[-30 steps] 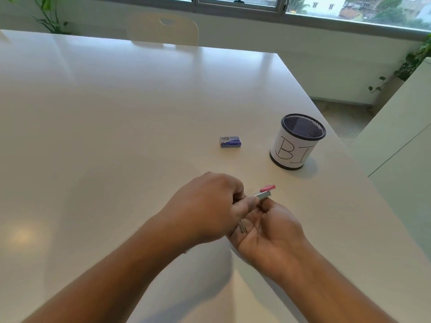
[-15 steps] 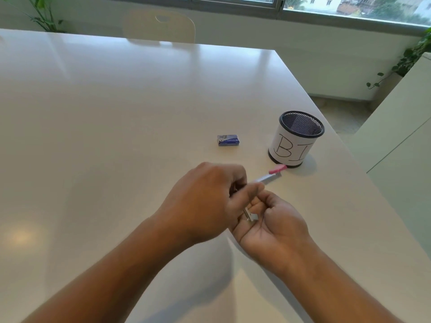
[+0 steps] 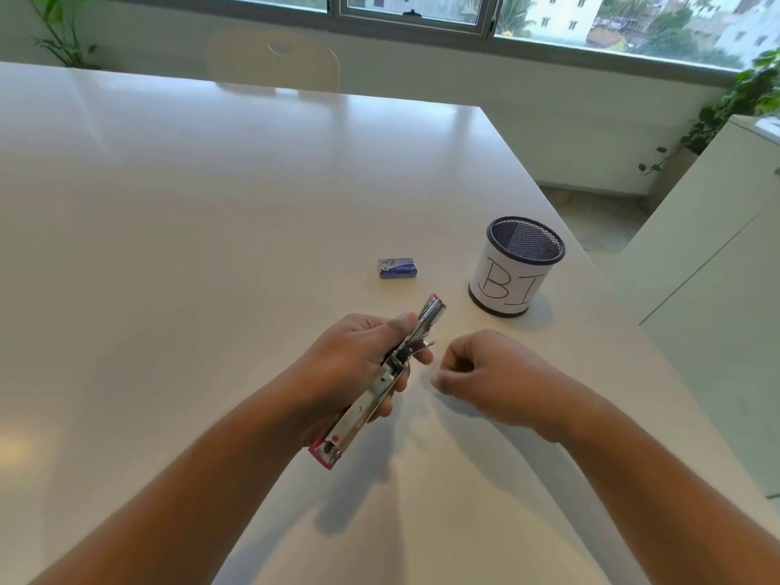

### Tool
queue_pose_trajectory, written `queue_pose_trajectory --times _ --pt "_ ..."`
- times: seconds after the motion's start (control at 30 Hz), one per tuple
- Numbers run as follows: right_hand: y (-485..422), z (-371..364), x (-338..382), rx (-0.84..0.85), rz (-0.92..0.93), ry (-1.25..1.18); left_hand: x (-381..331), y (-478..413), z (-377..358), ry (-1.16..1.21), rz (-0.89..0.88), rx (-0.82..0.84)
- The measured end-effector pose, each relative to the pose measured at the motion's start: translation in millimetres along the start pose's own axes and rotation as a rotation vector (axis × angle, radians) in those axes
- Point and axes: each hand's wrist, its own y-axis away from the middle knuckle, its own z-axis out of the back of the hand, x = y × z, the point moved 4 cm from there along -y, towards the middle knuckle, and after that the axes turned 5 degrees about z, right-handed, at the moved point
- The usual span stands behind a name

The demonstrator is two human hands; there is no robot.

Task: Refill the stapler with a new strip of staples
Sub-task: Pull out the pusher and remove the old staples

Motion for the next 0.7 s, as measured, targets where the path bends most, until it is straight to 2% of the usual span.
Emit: queue_pose_trajectory --times 0.1,0.17,0.33,0.47,0.7 --pt "-1.3 21.0 3.6 0.032 0.041 0.331 5.8 -7.2 -2.1 0.014 0.056 0.037" --pt "-2.6 39.4 9.8 -0.025 0.1 0.44 8.4 -11.8 -4.7 0.008 0.065 0.064" --pt "-7.2 99.7 29.0 -0.223 0.166 0.359 16.2 -17.7 -7.8 -0.031 0.035 0.127" --pt "-24.7 143.9 36.8 -0.385 0.145 0.353 20.6 -19.6 -6.9 -0.063 -0.022 0.143" --pt "-64.7 156.2 31.4 -0.373 0.071 0.479 21.3 -21.4 -6.0 -0.089 -0.041 0.165"
